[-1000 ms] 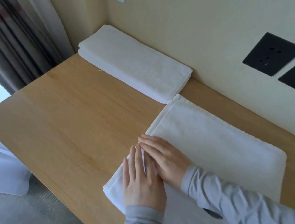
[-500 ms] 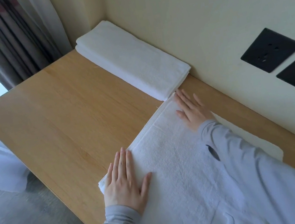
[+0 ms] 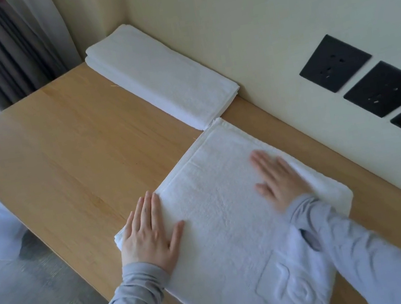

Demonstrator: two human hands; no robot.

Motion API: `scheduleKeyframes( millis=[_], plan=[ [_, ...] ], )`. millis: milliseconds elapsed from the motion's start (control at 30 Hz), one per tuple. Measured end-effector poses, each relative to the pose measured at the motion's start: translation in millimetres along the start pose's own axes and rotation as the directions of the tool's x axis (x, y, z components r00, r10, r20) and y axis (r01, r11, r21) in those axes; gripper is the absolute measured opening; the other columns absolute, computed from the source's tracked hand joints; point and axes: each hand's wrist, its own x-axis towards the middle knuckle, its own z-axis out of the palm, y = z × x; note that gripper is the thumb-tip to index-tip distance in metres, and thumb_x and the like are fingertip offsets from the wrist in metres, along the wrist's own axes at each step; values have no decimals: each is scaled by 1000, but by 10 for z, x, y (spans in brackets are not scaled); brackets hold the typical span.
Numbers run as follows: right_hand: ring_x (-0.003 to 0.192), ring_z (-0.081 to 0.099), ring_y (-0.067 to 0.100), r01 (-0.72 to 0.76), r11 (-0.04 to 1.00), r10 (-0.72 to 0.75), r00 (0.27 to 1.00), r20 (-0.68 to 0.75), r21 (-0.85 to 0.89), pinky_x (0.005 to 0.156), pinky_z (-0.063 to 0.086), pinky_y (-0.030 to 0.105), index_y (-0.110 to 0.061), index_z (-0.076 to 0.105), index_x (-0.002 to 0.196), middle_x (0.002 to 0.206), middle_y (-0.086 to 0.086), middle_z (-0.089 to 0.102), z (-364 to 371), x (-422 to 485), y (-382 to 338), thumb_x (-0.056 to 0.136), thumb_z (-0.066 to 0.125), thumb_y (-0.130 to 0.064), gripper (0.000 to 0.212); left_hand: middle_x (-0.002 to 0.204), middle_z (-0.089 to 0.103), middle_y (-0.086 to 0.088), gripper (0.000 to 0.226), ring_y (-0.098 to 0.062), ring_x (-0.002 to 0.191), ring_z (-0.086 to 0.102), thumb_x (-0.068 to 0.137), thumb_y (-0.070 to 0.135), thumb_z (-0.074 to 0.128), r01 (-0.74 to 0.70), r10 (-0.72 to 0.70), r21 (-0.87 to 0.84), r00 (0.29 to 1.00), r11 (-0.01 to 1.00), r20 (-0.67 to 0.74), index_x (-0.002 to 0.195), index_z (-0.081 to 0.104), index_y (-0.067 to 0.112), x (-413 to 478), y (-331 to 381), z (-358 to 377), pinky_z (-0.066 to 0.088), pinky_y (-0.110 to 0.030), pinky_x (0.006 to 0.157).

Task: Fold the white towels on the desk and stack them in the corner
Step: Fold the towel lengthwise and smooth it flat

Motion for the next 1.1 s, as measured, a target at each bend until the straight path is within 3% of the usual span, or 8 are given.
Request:
scheduleKeyframes(
  millis=[167,267,367,567,767,900,1000,1100],
  plan=[
    [144,-12,14,-268,963,269,961,63,-20,117,-10,33,-11,-9,147,157,5,-10,-94,74,242,99,16,-40,61,157,5,-5,94,-17,145,-1,77,68,-16,-21,21,72,1000,997,4,149,3,11,10,30,-25,-7,-33,116],
    [145,-1,21,-52,994,60,994,-86,91,117,-3,37,-8,-3,146,156,8,-4,-283,-23,-298,99,23,-31,59,155,10,-16,86,-29,143,5,87,60,-5,12,-11,21,999,1000,-53,146,14,0,-131,260,-129,3,-42,117],
    [138,29,30,244,960,-220,960,-172,138,113,22,44,3,34,140,148,17,33,-291,-324,-868,87,30,-18,57,148,30,-20,69,-37,135,31,91,44,25,-90,83,-87,993,992,-83,139,34,-4,-495,795,-65,20,-48,113],
    [134,39,24,332,943,-331,943,18,-18,108,35,47,-5,45,137,145,9,40,1,-718,-772,86,37,-35,59,145,37,-18,71,-33,132,39,94,49,16,-35,44,-106,996,994,82,135,41,-4,-900,1101,189,15,-39,110],
    [145,10,18,-60,990,75,991,113,-130,117,0,36,-11,8,148,156,3,6,98,-757,623,85,-11,-61,82,151,26,-17,74,-32,139,25,90,51,25,-71,73,-50,996,996,40,142,30,-1,-900,1078,349,17,-43,112],
    [139,-17,5,-265,954,285,946,153,-140,114,-15,33,-12,-7,148,158,2,-6,65,-769,1025,78,-13,-58,84,152,22,-17,77,-32,140,23,90,53,18,-49,49,9,999,999,15,143,25,-1,-900,1107,325,15,-46,116],
    [142,-6,14,-118,993,117,989,-87,-5,115,-16,29,-7,0,147,156,8,2,-80,-860,675,89,5,-46,70,155,-2,-13,84,-29,144,-1,85,61,-9,2,-2,-11,1000,1000,28,145,-1,3,-951,1205,254,-4,-41,117],
    [143,11,25,211,969,-185,965,-187,126,118,-4,34,-5,13,147,154,11,14,-145,-1018,95,94,25,-30,60,153,15,-18,81,-34,142,13,91,56,-3,21,-19,-73,1000,997,25,145,17,-1,-1177,1610,195,9,-47,118]
  ],
)
